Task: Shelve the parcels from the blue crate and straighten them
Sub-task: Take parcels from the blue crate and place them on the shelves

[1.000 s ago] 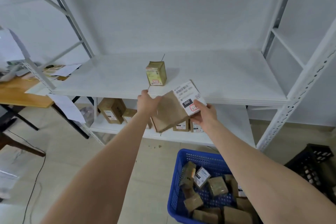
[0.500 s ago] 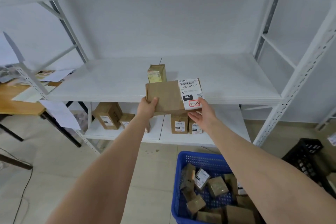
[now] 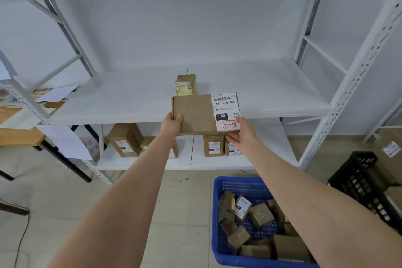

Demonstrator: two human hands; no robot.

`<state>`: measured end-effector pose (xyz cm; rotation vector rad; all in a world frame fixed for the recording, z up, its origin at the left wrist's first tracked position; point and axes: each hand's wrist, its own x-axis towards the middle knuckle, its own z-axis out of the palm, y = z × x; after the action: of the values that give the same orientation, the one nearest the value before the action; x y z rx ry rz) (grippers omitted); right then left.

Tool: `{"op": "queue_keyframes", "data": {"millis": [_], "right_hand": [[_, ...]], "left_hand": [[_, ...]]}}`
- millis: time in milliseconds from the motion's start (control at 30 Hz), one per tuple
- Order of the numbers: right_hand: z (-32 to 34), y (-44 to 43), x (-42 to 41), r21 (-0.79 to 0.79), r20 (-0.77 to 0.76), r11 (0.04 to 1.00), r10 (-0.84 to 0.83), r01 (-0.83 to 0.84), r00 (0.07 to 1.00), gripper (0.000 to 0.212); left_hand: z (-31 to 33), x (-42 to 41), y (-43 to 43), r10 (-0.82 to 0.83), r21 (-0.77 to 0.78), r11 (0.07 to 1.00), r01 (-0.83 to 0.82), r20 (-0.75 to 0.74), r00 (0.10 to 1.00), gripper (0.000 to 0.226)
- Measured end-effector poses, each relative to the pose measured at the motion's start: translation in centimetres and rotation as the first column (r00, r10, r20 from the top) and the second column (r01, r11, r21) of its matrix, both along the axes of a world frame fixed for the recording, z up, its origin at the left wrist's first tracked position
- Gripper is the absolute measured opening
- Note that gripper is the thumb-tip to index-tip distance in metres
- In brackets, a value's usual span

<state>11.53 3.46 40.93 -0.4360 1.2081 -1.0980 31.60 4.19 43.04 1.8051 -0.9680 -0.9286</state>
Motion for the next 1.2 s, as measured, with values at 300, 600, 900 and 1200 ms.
{"op": "queue_keyframes", "data": {"millis": [300, 600, 900, 1200], "right_hand": [[-1.0, -0.1, -0.9, -0.006, -0.140, 1.000, 0.007, -0.008, 0.990, 0.008], [-1.8, -3.5, -0.4, -0.044, -0.249, 0.972, 0.212, -0.230, 0.945, 0.023], [-0.6, -5.9, 6.1, -0.115, -0.207, 0.952, 0.257, -0.284, 0.944, 0.027], [-0.7, -10.8, 19.2, -0.161, -0.183, 0.941, 0.268, -0.298, 0.946, 0.029]], "left_hand": [[-1.5, -0.2, -0.3, -0.020, 0.025, 1.000, 0.019, 0.041, 0.999, 0.040], [-1.5, 0.5, -0.9, -0.017, 0.093, 0.996, 0.010, 0.070, 0.997, 0.038], [-0.9, 6.7, -1.4, 0.122, 0.140, 0.981, -0.134, 0.090, 0.988, 0.024], [-0.7, 19.6, -5.9, 0.139, 0.081, 0.986, -0.143, 0.047, 0.989, 0.042]]}}
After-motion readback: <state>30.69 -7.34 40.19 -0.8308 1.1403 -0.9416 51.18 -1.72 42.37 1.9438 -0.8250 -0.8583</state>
